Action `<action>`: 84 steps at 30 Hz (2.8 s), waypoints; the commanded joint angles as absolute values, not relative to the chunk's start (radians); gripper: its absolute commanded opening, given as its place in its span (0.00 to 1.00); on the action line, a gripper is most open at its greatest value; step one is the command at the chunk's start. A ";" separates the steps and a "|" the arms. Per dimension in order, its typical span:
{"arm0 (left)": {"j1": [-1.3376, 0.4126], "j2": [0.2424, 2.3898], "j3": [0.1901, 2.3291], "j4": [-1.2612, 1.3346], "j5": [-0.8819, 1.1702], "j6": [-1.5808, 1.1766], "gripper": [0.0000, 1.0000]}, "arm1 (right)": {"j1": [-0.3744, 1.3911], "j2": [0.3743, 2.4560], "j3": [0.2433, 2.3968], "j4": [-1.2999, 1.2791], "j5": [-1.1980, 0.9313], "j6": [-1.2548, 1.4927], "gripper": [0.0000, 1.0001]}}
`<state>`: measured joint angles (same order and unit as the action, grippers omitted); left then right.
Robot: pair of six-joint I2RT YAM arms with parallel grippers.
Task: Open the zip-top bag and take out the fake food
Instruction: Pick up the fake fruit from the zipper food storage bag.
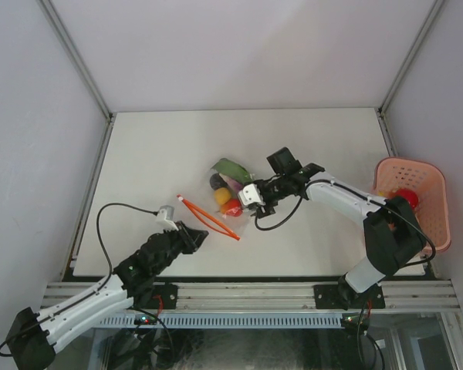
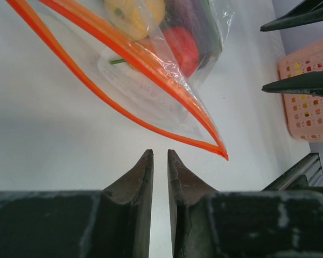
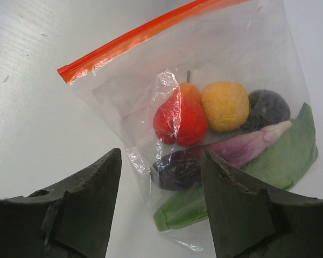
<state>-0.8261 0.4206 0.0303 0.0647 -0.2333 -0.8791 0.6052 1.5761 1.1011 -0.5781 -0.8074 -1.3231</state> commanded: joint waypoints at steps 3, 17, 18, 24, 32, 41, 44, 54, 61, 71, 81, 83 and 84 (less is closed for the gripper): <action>-0.821 0.477 0.044 0.143 -0.252 -0.889 0.16 | 0.615 1.571 1.075 -0.469 -0.762 -1.269 0.58; -0.818 0.704 0.141 0.277 -0.293 -0.898 0.15 | 0.711 1.619 1.026 -0.231 -0.571 -1.093 0.38; -0.818 0.728 0.147 0.295 -0.290 -0.900 0.15 | 0.712 1.622 1.024 -0.223 -0.565 -1.089 0.38; -0.811 0.797 0.175 0.355 -0.287 -0.912 0.14 | 0.740 1.668 1.012 -0.183 -0.517 -1.141 0.39; -0.793 0.921 0.207 0.432 -0.283 -0.953 0.16 | 0.781 1.724 1.036 -0.174 -0.443 -1.224 0.42; -0.755 1.089 0.218 0.551 -0.257 -0.966 0.25 | 0.787 1.788 1.092 -0.271 -0.472 -1.269 0.42; -0.740 1.133 0.220 0.598 -0.236 -0.980 0.29 | 0.806 1.792 1.093 -0.292 -0.485 -1.282 0.41; -0.730 1.190 0.194 0.664 -0.225 -1.050 0.55 | 0.847 1.802 1.125 -0.327 -0.511 -1.233 0.34; -0.730 1.218 0.164 0.721 -0.239 -1.104 0.62 | 0.860 1.811 1.147 -0.349 -0.556 -1.200 0.27; -0.731 1.297 0.141 0.721 -0.257 -1.208 0.65 | 0.869 1.820 1.166 -0.370 -0.580 -1.173 0.18; -0.730 1.347 0.166 0.667 -0.326 -1.292 0.72 | 0.871 1.821 1.173 -0.409 -0.623 -1.202 0.15; -0.730 1.347 0.170 0.659 -0.338 -1.296 0.72 | 0.870 1.821 1.174 -0.413 -0.625 -1.204 0.14; -0.730 1.345 0.177 0.641 -0.347 -1.306 0.72 | 0.871 1.821 1.174 -0.414 -0.624 -1.204 0.14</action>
<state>-0.7364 1.3315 0.1585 0.6994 -0.2825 -1.2762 0.8539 1.8164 1.1385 -0.3851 -0.5728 -1.1973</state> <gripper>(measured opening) 0.716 0.147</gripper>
